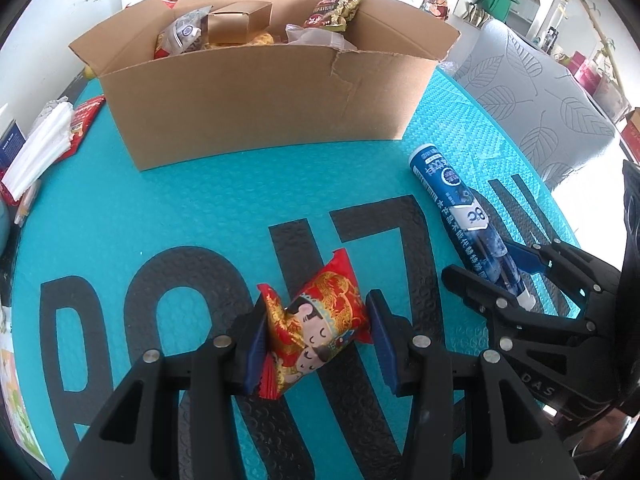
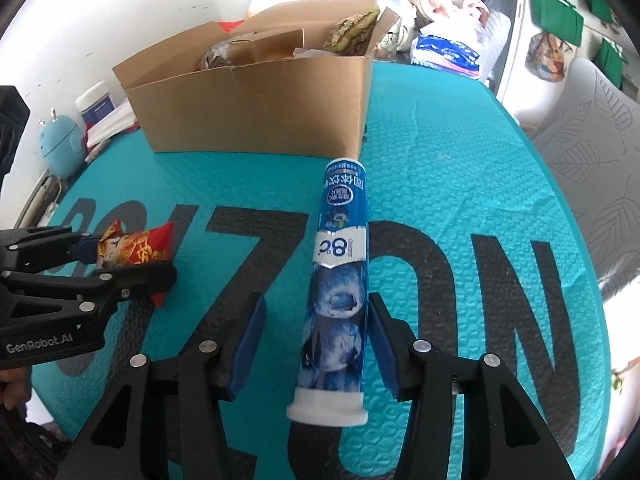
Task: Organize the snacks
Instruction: 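Lift the candy pack and blue tube with both grippers over the cardboard box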
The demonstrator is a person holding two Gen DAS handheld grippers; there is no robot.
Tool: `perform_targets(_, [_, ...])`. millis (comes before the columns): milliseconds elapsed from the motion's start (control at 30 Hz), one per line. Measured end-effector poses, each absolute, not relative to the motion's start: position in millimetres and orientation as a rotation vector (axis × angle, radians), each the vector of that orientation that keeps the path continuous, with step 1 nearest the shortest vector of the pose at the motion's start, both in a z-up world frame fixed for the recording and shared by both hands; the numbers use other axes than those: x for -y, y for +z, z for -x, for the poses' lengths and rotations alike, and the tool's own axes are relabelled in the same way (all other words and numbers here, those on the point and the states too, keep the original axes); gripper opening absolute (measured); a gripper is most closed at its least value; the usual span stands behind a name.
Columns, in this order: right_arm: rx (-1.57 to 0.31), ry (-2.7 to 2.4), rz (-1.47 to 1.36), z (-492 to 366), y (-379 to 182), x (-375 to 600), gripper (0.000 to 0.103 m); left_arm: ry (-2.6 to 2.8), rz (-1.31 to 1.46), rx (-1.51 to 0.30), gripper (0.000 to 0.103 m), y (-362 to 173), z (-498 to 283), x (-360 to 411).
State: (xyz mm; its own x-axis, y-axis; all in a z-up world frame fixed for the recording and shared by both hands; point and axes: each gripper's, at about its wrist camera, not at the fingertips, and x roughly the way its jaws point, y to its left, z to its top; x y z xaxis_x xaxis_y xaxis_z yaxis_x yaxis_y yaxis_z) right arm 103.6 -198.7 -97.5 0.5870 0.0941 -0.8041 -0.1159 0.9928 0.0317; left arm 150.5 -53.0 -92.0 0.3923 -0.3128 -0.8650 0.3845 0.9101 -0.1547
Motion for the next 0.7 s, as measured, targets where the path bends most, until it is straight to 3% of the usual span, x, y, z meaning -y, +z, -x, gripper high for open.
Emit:
perform_targets(67, [-0.922, 0.102, 0.03, -103, -97, 200, 0.029, -0.442, -0.081, -1.078, 0.045, -92, -150, 54])
perform_targets(700, [-0.901, 0.275, -0.155, -74, -92, 200, 0.028, -0.475, -0.052, -1.037, 0.045, -79, -138, 45])
